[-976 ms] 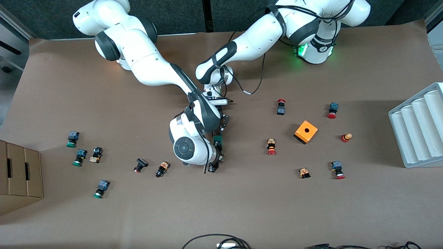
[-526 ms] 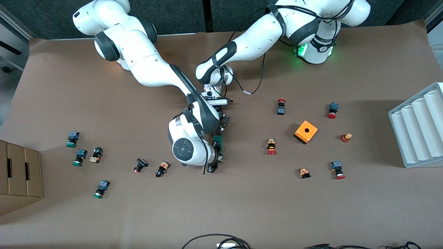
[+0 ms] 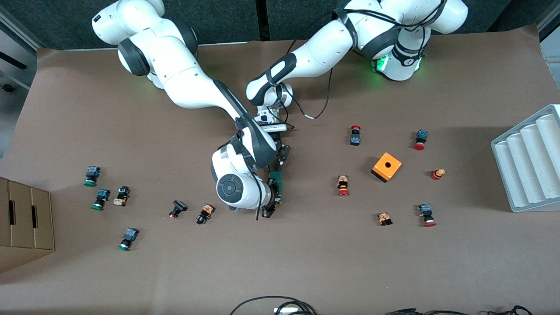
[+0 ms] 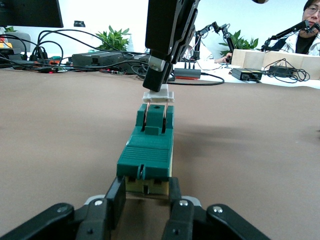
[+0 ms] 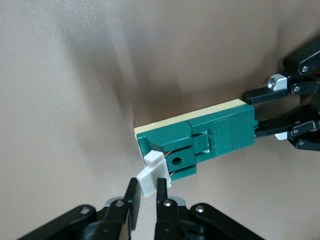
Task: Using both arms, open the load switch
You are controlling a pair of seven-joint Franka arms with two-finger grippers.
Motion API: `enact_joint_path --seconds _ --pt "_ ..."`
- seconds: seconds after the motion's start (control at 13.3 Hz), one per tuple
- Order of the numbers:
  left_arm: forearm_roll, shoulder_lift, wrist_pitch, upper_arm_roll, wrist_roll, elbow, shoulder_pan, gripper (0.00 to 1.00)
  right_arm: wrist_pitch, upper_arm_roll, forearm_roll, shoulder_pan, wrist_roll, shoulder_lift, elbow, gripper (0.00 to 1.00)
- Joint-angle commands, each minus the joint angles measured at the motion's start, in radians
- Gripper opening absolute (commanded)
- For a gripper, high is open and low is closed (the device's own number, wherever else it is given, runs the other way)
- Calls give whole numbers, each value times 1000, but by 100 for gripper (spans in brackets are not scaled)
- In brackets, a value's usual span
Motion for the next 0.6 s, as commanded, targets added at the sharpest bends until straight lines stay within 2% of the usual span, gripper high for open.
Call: enact_joint_path --seconds 0.0,0.3,0.53 --pt "-67 22 -36 8 -8 2 -19 41 0 3 -5 5 -35 -53 -108 18" --pt "-107 15 -59 8 53 11 -31 41 19 25 -31 5 -52 -102 -174 18" --pt "-101 18 -15 8 69 61 -22 42 42 38 -60 12 -54 -117 -206 18"
